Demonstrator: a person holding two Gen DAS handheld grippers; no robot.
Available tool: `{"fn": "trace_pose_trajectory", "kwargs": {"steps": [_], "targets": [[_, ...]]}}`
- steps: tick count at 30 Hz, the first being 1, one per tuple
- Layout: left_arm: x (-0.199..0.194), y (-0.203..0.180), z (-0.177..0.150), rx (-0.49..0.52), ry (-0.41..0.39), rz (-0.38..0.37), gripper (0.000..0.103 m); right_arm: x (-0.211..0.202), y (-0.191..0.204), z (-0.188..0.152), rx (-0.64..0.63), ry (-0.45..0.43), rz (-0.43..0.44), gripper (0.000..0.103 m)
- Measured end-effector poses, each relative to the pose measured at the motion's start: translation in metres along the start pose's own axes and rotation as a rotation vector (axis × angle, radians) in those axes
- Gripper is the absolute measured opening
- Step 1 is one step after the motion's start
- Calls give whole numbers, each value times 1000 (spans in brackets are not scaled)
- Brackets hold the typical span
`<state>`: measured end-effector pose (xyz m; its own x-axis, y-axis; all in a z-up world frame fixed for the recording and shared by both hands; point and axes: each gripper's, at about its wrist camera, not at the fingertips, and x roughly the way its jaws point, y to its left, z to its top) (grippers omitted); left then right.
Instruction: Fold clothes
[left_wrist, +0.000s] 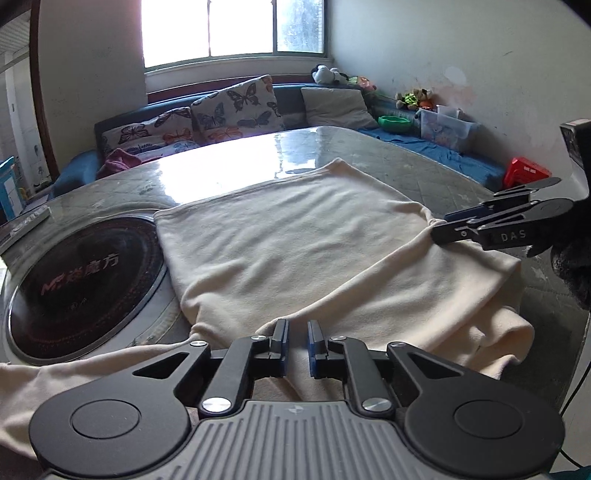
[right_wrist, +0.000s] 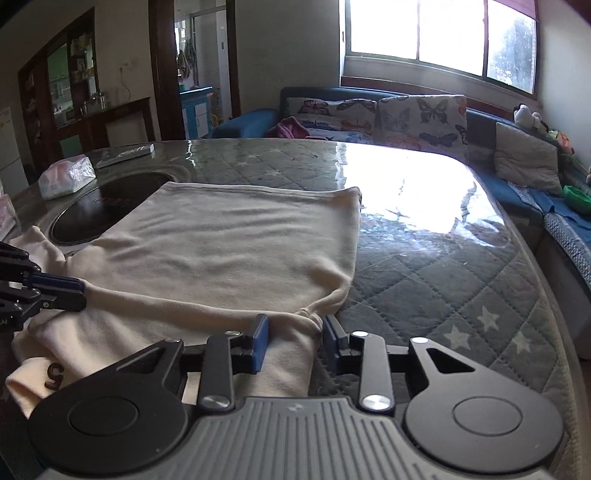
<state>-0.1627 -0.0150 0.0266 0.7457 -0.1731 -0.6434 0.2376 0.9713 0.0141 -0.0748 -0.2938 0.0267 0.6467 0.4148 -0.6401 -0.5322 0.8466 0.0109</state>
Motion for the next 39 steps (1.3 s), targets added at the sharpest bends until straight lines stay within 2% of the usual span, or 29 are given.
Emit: {"fn": "trace_pose_trajectory", "kwargs": {"steps": [6,9,12,16,19,22,24,26,30,33,37,39], "targets": [[-19,-6,-1,5,-27,5,13,-24,19,0,-86,-36,12,36],[-26,-12,-4,15,-41,-20,14,-36,34,-4,-128,-53,41,53],[-24,-18,-11,27,-24,-24,16,-40,47,-12,-168,-52,47,55],[-23,-22,-20,42,-18,-11,19,-33,56,-26,-193,-4,45,58],[-29,-16,-20,17,-32,-3,28,-37,60,-20,-209,-22,47,59],[-36,-4,-19,-30,-47,29,29,-37,62,-10,-203,-45,64,62],[-40,6,-19,-67,-53,61,32,-30,66,-1,-196,-55,86,62],[-45,17,-21,-108,-56,104,44,-21,70,6,-186,-56,107,62],[-55,46,-29,-200,-56,193,46,-1,77,9,-151,-17,153,61],[-63,70,-36,-259,-62,284,56,11,86,5,-167,3,145,61],[-71,102,-47,-347,-61,420,70,3,90,7,-172,-19,146,63],[-72,118,-52,-398,-63,501,71,-2,91,8,-170,-29,151,64]]}}
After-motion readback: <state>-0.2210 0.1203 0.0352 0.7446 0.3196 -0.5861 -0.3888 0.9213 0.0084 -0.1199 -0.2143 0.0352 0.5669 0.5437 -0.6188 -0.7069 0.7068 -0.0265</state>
